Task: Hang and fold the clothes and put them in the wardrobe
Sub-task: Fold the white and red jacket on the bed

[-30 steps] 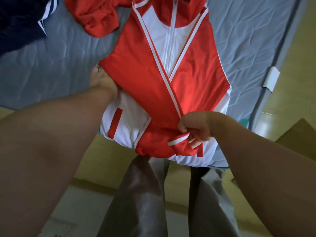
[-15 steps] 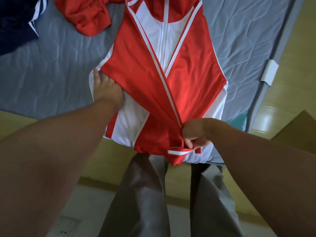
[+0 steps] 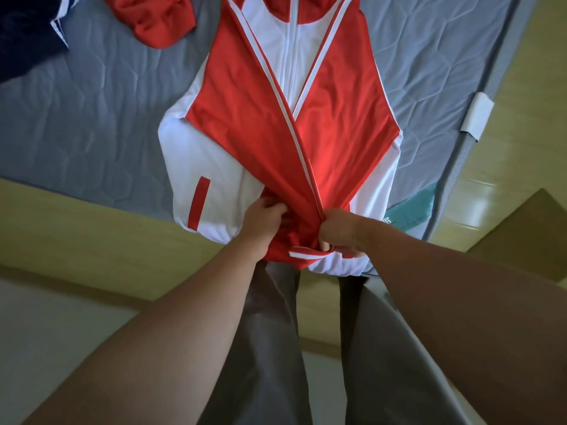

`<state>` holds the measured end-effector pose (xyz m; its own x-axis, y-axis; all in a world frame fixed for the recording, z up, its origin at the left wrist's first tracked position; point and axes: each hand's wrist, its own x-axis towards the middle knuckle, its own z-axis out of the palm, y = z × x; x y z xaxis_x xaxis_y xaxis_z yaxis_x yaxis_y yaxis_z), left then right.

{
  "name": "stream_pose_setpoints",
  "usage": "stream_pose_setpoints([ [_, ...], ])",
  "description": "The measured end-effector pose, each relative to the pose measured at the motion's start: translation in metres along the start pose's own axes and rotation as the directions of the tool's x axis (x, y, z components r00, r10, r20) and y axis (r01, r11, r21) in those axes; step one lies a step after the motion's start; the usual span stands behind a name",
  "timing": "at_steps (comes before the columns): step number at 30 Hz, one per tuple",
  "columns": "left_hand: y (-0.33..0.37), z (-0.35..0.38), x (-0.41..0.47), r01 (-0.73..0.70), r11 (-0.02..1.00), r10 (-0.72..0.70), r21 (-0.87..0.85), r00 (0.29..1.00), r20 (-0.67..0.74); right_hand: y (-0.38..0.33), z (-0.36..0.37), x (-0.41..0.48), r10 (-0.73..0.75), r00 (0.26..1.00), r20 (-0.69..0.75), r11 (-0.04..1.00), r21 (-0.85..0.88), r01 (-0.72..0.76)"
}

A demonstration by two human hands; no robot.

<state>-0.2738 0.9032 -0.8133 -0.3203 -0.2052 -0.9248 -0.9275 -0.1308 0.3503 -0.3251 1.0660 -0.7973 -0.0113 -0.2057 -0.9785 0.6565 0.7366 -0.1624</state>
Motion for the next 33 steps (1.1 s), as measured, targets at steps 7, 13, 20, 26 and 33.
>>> stream_pose_setpoints([
  [7, -0.027, 0.01, -0.019, 0.11, 0.993, -0.114, 0.048, 0.989, 0.098, 0.013, 0.0, 0.001, 0.005, 0.999, 0.035, 0.968, 0.252, -0.013],
  [13, -0.061, 0.017, -0.047, 0.221, 0.931, -0.278, 0.289, 0.945, 0.173, 0.014, -0.001, -0.001, 0.007, 0.996, -0.092, 0.938, 0.345, 0.025],
  [20, -0.062, 0.032, -0.044, 0.11, 0.957, -0.14, 0.269, 0.986, 0.094, 0.02, 0.002, -0.004, 0.047, 0.994, -0.1, 0.906, 0.424, 0.0],
  [26, -0.057, 0.024, -0.039, 0.193, 0.974, -0.213, 0.116, 0.958, 0.193, 0.02, 0.002, -0.004, 0.054, 0.99, -0.129, 0.924, 0.382, -0.001],
  [33, -0.079, 0.027, -0.054, 0.355, 0.883, -0.443, 0.306, 0.847, 0.293, 0.021, 0.004, -0.001, 0.006, 0.958, -0.286, 0.999, 0.051, 0.009],
])
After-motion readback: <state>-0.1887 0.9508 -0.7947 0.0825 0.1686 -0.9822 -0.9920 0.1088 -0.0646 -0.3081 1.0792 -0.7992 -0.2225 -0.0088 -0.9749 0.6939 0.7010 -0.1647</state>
